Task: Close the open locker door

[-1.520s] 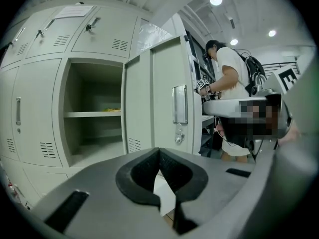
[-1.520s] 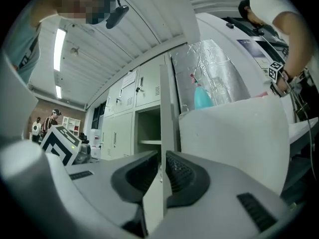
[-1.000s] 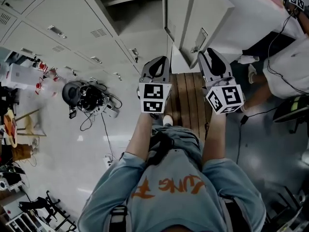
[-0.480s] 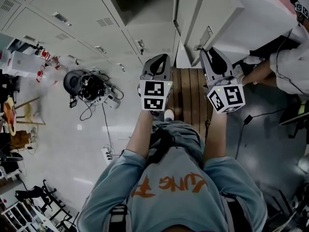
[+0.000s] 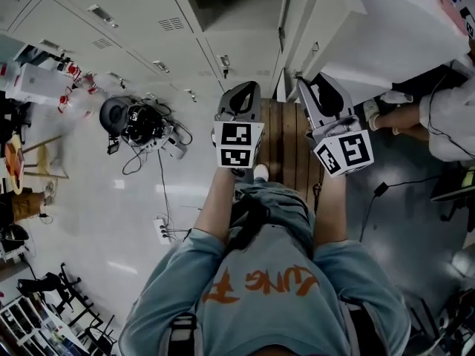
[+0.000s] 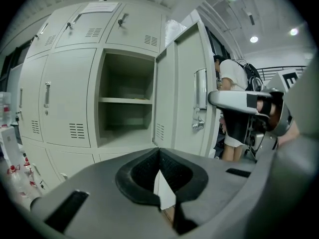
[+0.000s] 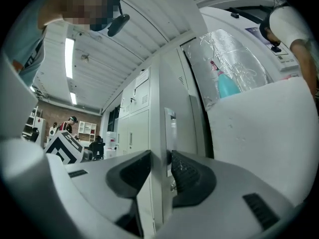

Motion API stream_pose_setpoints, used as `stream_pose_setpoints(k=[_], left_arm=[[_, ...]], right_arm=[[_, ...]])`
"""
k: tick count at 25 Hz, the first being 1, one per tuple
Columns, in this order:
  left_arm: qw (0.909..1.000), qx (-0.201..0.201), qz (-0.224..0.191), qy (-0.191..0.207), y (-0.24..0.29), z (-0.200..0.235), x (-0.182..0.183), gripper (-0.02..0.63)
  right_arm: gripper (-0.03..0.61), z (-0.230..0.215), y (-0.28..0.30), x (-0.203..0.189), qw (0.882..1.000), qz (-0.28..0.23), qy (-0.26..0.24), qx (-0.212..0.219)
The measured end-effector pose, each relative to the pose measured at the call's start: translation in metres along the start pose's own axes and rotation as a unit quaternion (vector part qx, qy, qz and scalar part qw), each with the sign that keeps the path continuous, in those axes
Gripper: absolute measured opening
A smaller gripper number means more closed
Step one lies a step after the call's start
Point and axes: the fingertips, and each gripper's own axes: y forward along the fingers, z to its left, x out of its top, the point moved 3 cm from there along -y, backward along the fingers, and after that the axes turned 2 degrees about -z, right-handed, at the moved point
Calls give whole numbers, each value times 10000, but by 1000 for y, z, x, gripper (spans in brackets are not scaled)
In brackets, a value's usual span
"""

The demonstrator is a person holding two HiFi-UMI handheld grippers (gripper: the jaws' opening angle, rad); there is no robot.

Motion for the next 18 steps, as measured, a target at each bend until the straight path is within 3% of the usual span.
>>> stream_pose_setpoints(k=[12,18], left_arm=[[9988,477,67,-132,-8,40,-7,21],[9969,763,83,-198,-14,64,-11,21]], right_arm=[[152,40,45,-6,9964,39,-218,814],[152,57,74,-11,9943,78,-289,1022]])
